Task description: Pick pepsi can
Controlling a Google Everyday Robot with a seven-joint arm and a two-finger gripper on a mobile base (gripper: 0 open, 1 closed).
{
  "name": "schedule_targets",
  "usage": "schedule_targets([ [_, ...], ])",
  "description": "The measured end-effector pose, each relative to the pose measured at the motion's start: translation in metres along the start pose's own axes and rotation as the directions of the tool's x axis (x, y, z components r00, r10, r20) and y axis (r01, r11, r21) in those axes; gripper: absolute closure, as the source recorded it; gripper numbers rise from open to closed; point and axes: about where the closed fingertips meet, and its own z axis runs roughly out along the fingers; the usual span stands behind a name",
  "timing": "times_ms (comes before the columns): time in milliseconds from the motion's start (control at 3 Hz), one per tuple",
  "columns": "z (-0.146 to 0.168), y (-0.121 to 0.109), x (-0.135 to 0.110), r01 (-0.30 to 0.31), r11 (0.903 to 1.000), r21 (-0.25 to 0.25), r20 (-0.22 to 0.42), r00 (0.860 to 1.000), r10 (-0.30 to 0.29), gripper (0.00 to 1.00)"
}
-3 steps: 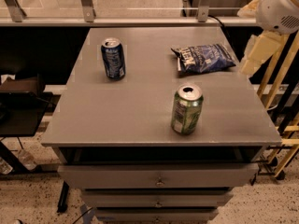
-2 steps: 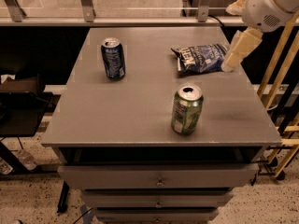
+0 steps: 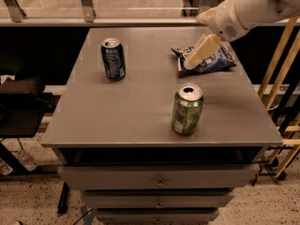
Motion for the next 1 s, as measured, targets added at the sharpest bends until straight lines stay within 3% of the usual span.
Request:
schedule_targets([
  [333,0.034,0.021,-0.057,0.069,0.9936,-0.089,0.125,0.99,-0.058,0.0],
  [667,0.034,0.021,-0.057,0.069,0.9935,-0.09,0.125,0.99,-0.058,0.0],
  [1000,0.053,0.037,-0.069,0.083,0.9853,-0.15,0.142,0.988,-0.061,0.0],
])
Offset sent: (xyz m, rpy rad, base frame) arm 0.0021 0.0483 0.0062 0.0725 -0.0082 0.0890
